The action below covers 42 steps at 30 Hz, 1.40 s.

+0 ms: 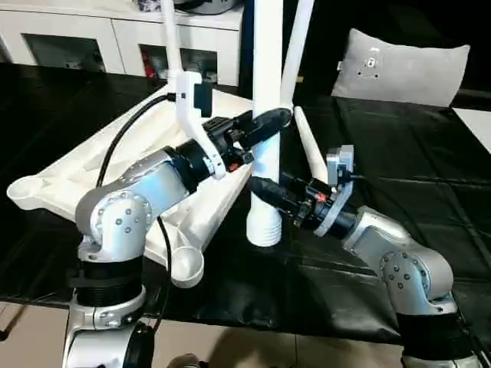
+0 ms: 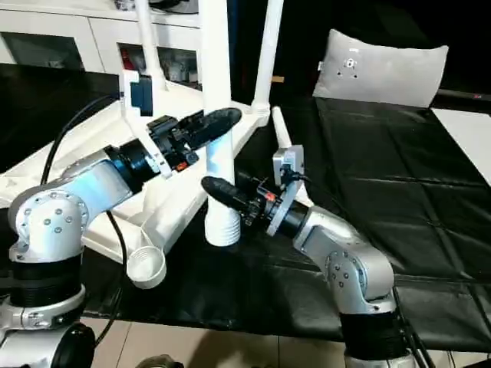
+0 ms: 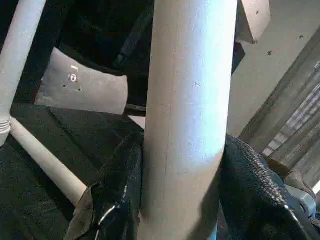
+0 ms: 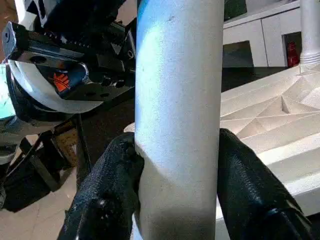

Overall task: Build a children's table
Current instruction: Pick table leg

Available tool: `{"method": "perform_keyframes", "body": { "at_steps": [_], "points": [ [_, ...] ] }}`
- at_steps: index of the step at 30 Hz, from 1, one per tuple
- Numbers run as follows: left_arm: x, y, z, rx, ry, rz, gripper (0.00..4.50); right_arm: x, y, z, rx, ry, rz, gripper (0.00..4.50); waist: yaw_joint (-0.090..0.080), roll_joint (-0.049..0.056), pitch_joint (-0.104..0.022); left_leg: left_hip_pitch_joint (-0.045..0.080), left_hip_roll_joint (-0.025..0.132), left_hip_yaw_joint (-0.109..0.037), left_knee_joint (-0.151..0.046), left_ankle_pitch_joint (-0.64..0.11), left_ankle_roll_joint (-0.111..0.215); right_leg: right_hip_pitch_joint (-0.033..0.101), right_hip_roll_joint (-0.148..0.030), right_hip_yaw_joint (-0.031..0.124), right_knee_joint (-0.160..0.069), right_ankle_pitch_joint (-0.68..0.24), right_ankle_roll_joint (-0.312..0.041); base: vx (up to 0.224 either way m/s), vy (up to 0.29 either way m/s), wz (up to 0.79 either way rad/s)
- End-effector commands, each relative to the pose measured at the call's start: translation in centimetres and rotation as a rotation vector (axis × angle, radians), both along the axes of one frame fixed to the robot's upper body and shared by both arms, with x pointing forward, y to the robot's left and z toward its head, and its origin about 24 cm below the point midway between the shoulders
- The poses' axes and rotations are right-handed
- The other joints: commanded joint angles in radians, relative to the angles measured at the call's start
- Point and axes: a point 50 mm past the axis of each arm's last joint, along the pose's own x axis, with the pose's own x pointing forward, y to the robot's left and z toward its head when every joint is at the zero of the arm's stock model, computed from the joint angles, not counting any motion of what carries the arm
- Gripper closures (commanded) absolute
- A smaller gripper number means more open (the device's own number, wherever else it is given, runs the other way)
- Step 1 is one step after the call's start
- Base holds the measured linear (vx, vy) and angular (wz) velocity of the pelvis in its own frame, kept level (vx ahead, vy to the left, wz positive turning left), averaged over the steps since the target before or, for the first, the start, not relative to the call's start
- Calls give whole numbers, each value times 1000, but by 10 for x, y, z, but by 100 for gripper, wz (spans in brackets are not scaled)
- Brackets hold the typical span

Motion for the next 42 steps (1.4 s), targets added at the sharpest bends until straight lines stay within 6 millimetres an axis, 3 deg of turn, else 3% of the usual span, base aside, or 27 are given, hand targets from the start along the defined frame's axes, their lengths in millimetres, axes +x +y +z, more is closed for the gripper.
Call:
{"method": "perform_keyframes", "body": {
  "at_steps": [1,4,6,12,20,26,35,37,40,42],
  "points": [
    [1,-2,8,0,-26,-14,267,8,-9,0,-52,15,-70,196,-2,-2,-74,11,82,-36,-80,-74,21,56,-126,75,-93,-351,-49,0,0,0],
    [6,2,11,18,-25,-13,268,12,-11,9,-54,6,-61,183,-4,-1,-74,14,80,-36,-79,-68,18,55,-123,75,-92,-347,-47,0,0,0],
    [6,3,12,30,-35,-25,268,12,-12,13,-36,8,-51,150,-4,-2,-75,13,80,-35,-79,-65,19,57,-124,76,-91,-340,-47,0,0,0],
    [3,3,16,77,-74,-101,270,12,-18,16,-92,43,12,109,-2,0,-78,13,83,-36,-77,-28,28,59,-122,76,-78,-274,-71,0,0,0],
    [4,-1,17,163,-108,-159,270,13,-22,13,-193,89,111,44,1,-1,-77,13,80,-34,-75,-49,22,59,-123,75,-85,-331,-66,0,0,0],
    [5,-3,19,205,-128,-199,270,13,-21,13,-238,94,189,42,1,-4,-77,11,80,-33,-74,-46,21,60,-124,76,-85,-328,-64,0,0,0],
    [1,-11,22,220,-157,-273,270,12,-17,10,-247,101,251,42,3,-4,-78,11,81,-32,-72,-38,27,62,-127,76,-81,-308,-91,0,0,0],
    [1,-12,22,219,-159,-277,270,12,-17,10,-247,103,254,79,2,-2,-78,12,82,-33,-72,-43,25,61,-126,75,-81,-312,-91,0,0,0],
    [0,-14,24,214,-168,-294,270,13,-16,6,-256,110,259,86,2,-6,-78,11,81,-32,-72,-40,25,62,-126,76,-80,-307,-92,0,0,0],
    [-2,-16,25,207,-172,-317,270,14,-16,4,-258,114,256,118,3,-5,-79,10,82,-32,-72,-34,25,62,-127,76,-79,-305,-94,0,0,0]
  ]
}}
